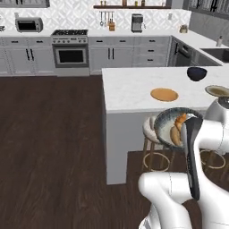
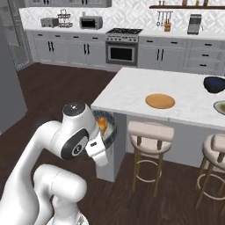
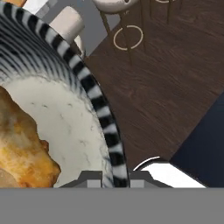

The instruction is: Pick the chicken drumstick and sweet potato from their plates and place them in the bowl. Then put the bowl in the fridge.

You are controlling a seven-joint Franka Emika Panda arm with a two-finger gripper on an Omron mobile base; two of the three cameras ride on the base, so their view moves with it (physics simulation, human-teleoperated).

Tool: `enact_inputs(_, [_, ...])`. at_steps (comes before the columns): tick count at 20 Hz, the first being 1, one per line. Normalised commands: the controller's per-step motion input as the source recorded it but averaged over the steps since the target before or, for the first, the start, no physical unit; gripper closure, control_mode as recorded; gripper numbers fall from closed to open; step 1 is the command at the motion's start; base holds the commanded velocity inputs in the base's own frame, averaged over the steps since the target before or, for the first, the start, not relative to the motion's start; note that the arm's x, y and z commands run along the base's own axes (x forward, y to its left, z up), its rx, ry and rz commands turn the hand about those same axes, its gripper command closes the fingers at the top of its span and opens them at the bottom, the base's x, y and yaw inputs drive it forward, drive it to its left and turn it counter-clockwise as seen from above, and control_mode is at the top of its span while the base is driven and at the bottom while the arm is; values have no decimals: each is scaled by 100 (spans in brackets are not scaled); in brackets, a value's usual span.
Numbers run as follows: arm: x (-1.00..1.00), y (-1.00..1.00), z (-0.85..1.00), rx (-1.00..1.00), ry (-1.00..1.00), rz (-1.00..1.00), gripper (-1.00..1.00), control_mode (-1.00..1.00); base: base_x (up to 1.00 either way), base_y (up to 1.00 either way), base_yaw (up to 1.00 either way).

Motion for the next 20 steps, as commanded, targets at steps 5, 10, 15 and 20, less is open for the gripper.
enact_inputs(5, [0,0,0,0,0,0,100,100,44,100,0])
enact_inputs(10, [0,0,0,0,0,0,100,100,54,100,0])
enact_inputs(15, [0,0,0,0,0,0,100,100,64,100,0])
enact_inputs(20, [0,0,0,0,0,0,100,100,99,100,4])
